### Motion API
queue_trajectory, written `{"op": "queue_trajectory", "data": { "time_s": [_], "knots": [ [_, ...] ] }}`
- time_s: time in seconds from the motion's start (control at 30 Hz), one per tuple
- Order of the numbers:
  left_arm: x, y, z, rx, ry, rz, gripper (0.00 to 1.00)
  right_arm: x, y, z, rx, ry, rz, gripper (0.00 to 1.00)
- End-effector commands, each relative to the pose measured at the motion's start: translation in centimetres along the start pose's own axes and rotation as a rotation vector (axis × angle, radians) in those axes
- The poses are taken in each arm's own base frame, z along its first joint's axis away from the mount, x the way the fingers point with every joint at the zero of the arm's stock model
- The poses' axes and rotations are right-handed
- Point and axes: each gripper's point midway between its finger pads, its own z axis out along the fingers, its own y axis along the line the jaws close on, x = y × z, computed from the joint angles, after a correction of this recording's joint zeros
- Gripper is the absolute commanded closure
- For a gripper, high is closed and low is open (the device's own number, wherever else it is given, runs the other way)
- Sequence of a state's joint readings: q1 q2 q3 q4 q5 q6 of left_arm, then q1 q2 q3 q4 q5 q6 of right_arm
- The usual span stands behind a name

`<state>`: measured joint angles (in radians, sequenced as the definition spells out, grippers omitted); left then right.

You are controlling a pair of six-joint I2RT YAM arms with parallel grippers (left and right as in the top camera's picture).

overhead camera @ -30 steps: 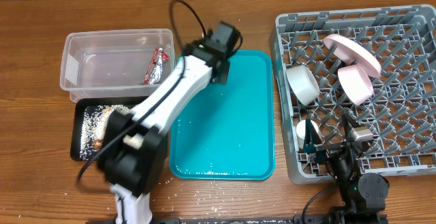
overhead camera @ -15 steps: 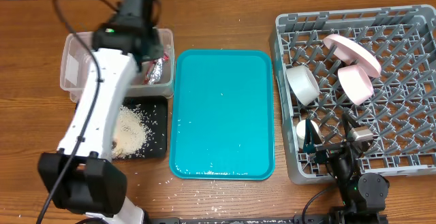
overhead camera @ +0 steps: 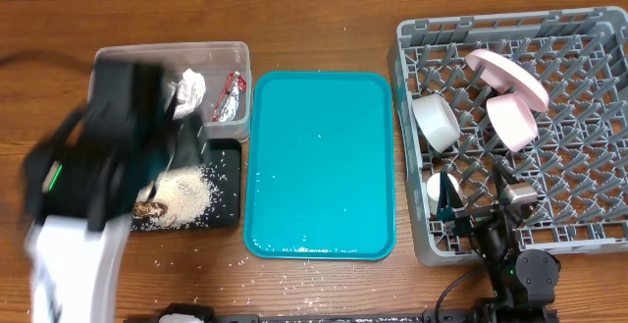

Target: Sort waste into correct bins and load items into the dishwasher

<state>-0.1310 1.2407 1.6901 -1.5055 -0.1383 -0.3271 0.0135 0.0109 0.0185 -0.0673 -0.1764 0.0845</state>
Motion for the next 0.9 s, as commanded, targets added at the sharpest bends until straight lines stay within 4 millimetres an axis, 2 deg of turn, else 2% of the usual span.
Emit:
{"op": "queue_trajectory", "data": {
  "time_s": [0.0,0.07,0.27,0.33,0.37,0.47,0.5,0.6,0.67,0.73,0.8,0.87],
  "knots": [
    [2.5,1.3,-3.2,0.009,-0.030,-0.047,0.00,0.2,-0.1,0.0,0.001,-0.004,-0.004,0.00],
    [4.3,1.5,-4.8,0.048,-0.031,-0.048,0.00,0.2,-0.1,0.0,0.001,-0.004,-0.004,0.00],
    [5.0,1.9,-5.8,0.059,-0.060,-0.052,0.00,0.2,-0.1,0.0,0.001,-0.004,-0.004,0.00],
    [6.0,1.9,-6.0,0.057,-0.030,-0.016,0.00,0.2,-0.1,0.0,0.001,-0.004,-0.004,0.00],
    [5.7,2.1,-6.2,0.047,-0.061,0.006,0.00,0.2,-0.1,0.0,0.001,-0.004,-0.004,0.00],
    [2.8,1.6,-6.9,0.070,-0.211,0.005,0.00,0.2,-0.1,0.0,0.001,-0.004,-0.004,0.00],
    [0.8,0.4,-7.4,0.127,-0.321,0.037,0.00,0.2,-0.1,0.0,0.001,-0.004,-0.004,0.00],
    [-1.3,-2.0,-7.7,0.251,-0.505,0.133,0.00,0.2,-0.1,0.0,0.001,-0.004,-0.004,0.00],
    [-1.6,-2.9,-7.1,0.303,-0.592,0.172,0.00,0.2,-0.1,0.0,0.001,-0.004,-0.004,0.00],
    [-1.3,-3.0,-5.6,0.314,-0.674,0.185,0.00,0.2,-0.1,0.0,0.001,-0.004,-0.004,0.00],
    [0.2,-2.4,-2.7,0.309,-0.754,0.177,0.00,0.2,-0.1,0.0,0.001,-0.004,-0.004,0.00],
    [1.3,-2.4,-1.1,0.333,-0.791,0.166,0.00,0.2,-0.1,0.0,0.001,-0.004,-0.004,0.00]
  ]
}}
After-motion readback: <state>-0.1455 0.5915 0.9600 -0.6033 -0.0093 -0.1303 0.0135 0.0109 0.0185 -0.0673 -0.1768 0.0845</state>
